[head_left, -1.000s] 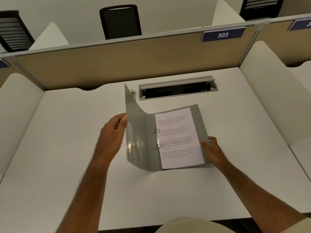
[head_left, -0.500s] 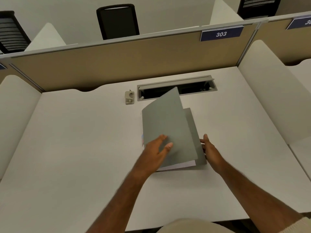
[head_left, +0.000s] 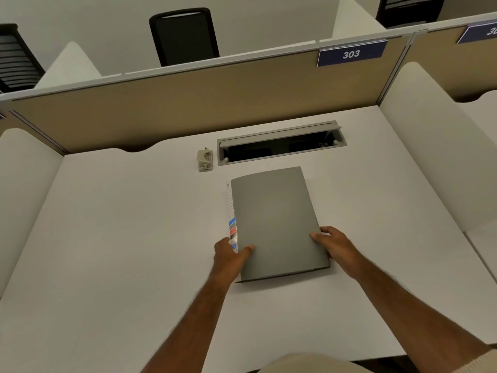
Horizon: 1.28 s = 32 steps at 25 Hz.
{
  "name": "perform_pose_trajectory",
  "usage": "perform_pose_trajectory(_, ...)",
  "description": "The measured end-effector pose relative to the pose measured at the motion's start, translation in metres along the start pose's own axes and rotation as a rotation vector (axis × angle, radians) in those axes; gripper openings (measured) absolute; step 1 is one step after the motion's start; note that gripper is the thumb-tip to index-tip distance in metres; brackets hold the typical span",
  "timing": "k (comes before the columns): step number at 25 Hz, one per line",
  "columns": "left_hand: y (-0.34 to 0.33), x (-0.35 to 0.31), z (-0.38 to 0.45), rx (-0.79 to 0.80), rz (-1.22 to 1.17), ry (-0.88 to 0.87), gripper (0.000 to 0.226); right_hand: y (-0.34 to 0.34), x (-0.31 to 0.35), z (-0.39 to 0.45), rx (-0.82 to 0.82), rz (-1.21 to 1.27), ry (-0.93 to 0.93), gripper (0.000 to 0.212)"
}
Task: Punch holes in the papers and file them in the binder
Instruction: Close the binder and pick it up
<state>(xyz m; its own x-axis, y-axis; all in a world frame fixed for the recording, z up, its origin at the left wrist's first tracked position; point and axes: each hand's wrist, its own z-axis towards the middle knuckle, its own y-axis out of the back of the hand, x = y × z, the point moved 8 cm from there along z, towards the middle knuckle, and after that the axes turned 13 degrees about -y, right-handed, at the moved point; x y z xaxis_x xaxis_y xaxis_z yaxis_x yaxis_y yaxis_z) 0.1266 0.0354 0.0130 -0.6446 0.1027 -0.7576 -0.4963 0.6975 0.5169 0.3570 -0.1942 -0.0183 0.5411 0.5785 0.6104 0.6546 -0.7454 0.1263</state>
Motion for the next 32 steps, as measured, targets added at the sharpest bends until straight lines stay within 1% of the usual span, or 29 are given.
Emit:
perform_pose_trajectory(2, -0.009, 0.028, 0.013, -0.019, -0.024, 0.042, 0.093, -0.001, 0.004, -0.003, -0.021, -0.034, 0.004, 0.034)
perform_pose_trajectory(3, -0.013, 0.038, 0.019, -0.028, -0.034, 0.048, 0.089, -0.001, 0.005, -0.003, -0.025, -0.044, 0.015, 0.032)
perform_pose_trajectory(6, -0.008, 0.017, 0.007, -0.037, -0.095, 0.049, 0.061, 0.000, 0.004, 0.001, -0.043, -0.062, 0.043, 0.030)
perform_pose_trajectory(8, -0.005, 0.011, 0.004, -0.034, -0.168, 0.060, 0.050, -0.001, 0.003, 0.004, -0.067, -0.069, 0.063, 0.026)
perform_pose_trajectory(11, 0.001, 0.010, 0.007, -0.035, -0.247, 0.078, 0.047, -0.001, 0.008, 0.004, -0.098, -0.056, 0.080, 0.020)
perform_pose_trajectory(16, 0.006, 0.008, 0.015, 0.011, -0.371, 0.096, 0.048, 0.000, 0.022, 0.003, -0.082, -0.038, 0.110, 0.015)
perform_pose_trajectory(18, 0.006, -0.005, 0.018, 0.051, -0.356, 0.053, 0.038, 0.004, 0.029, 0.004, -0.091, -0.025, 0.136, 0.014)
perform_pose_trajectory(20, 0.006, -0.018, 0.021, 0.059, -0.343, 0.022, 0.031, 0.009, 0.038, 0.003, -0.108, -0.016, 0.152, 0.014)
perform_pose_trajectory(25, -0.003, -0.054, 0.036, 0.039, -0.302, -0.049, 0.046, 0.031, 0.062, 0.002, -0.150, -0.002, 0.189, 0.013)
perform_pose_trajectory(32, -0.037, -0.110, 0.054, 0.018, -0.282, -0.133, 0.051, 0.088, 0.097, 0.000, -0.260, 0.027, 0.297, 0.017)
